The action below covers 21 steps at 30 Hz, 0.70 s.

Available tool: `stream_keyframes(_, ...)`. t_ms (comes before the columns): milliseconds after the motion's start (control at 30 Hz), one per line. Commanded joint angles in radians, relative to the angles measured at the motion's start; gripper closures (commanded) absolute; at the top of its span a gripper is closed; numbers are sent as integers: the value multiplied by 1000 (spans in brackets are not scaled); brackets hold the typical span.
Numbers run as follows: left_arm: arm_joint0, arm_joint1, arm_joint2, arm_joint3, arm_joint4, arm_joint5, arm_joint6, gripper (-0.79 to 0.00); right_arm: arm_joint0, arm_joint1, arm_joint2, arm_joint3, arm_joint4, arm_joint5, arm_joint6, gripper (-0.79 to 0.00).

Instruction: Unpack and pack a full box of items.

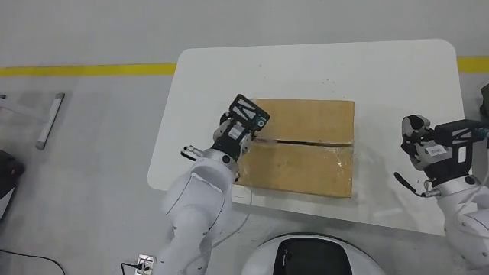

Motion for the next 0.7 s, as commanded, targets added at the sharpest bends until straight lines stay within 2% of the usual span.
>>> stream_keyframes(0,40,8,-74,-32,13,-1,-4,0,4,0,-7,-1,-4,-2,3,0)
stream_keyframes(133,110,16,-188,-78,15,42,-13,0,15,-1,-22,4,-6,-13,13,0)
stream_keyframes(200,130,19,-227,-83,11,58,-3,0,22,-3,-27,8,57,-5,32,0)
stream_keyframes(300,155,22,-261,-69,22,82,11,0,36,-3,-22,8,64,-12,47,0)
stream_keyframes(400,161,29,-283,-40,72,46,8,0,43,-2,-22,11,66,-16,56,0)
stream_keyframes(600,150,33,-337,0,46,70,17,0,54,-3,-10,24,113,-7,89,0)
stream_keyframes(667,143,35,-357,15,49,77,18,-22,55,-3,-8,27,120,-6,96,0)
